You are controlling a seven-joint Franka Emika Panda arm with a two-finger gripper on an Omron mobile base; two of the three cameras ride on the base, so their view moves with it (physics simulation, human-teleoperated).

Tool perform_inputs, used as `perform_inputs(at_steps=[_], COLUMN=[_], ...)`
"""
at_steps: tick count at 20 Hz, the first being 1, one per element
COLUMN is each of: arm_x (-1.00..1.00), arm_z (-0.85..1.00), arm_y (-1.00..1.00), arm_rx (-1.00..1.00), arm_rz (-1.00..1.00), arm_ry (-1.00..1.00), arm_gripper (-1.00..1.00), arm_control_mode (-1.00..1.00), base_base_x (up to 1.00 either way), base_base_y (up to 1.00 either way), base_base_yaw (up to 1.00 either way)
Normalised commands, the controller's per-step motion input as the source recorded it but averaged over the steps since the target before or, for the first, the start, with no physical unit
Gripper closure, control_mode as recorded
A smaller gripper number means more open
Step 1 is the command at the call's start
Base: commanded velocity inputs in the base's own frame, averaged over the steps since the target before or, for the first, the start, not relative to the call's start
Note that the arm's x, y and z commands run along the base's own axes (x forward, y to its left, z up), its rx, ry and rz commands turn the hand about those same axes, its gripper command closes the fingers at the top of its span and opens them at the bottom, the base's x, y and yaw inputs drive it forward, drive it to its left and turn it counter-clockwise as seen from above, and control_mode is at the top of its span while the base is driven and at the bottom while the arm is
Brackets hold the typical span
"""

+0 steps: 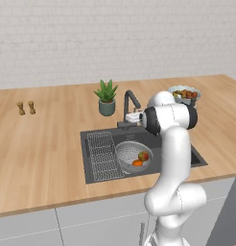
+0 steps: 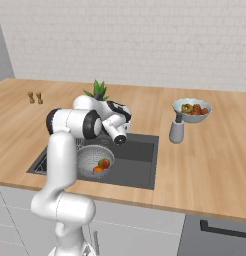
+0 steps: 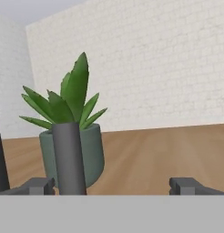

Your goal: Put the colander in the sink, put the apple, orange in the colander, and turn on the sink faucet and pour water over the colander.

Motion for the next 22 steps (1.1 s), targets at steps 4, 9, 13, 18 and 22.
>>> perform_inputs(at_steps=[4,9,13,18,22], arm_x=[0.0,0.05,0.16,0.18,0.01], arm_z=[0.0,0.0,0.0,0.0,0.0], arm_y=[0.09,0.0,0.02,0.0,0.0], arm_rx=[0.0,0.0,0.0,0.0,0.0], arm_rz=[0.01,0.02,0.0,0.0,0.0], arm_ry=[0.0,0.0,0.0,0.0,0.01], arm_gripper=[-1.0,-1.0,-1.0,-1.0,-1.0], arm_control_mode=[-1.0,-1.0,-1.0,-1.0,-1.0], base_base_x=[0.0,0.0,0.0,0.0,0.0], base_base_y=[0.0,0.0,0.0,0.0,0.0], base_base_yaw=[0.0,0.0,0.0,0.0,0.0])
